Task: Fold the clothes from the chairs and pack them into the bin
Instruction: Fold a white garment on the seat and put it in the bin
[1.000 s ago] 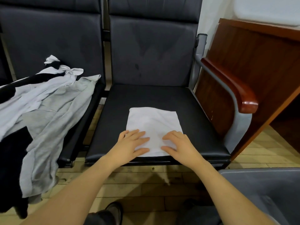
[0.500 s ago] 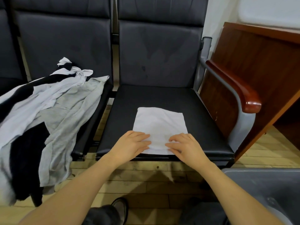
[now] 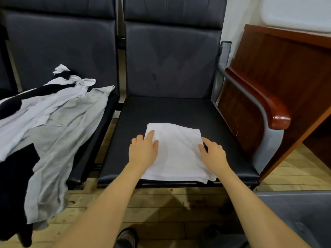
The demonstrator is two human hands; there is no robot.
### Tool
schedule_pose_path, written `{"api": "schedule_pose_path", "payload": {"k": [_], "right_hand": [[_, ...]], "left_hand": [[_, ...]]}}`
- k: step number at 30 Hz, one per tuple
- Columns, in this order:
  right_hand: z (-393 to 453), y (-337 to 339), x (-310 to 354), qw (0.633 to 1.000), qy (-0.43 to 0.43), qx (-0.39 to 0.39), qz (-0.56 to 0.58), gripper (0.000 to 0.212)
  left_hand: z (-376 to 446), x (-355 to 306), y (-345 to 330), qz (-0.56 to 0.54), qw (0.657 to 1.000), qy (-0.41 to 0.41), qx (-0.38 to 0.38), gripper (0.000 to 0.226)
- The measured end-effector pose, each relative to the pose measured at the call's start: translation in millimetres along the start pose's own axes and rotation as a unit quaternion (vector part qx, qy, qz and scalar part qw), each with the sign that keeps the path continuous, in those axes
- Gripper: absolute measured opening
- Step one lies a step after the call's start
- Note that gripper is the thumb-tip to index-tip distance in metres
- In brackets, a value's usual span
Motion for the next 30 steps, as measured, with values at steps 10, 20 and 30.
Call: {"api": "schedule_pose_path", "payload": {"k": [10,20,30], "right_hand": [[21,-19,24,0.998,-0.008,0.061,0.0,0.049],[-20,36,34,0.985,0.05,-0.04,0.161,0.034],[-79,150,-17,0.978,0.096,-0.149,0.113,0.036]], "left_hand": [[26,-3,-19,-0.094,0.995,0.004,0.03,0.044],[-17,-34,32,-0.258,0.964,-0.053,-0.045,0.036],[-54,-145,62,-0.266,0.949,-0.169,-0.013,0.041]]}}
Point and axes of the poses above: each hand's wrist, its own z-axis towards the middle knuckle, its own y-axis out of the back of the hand, x = y × z, the point moved 3 cm from there along z, towards the middle knuckle
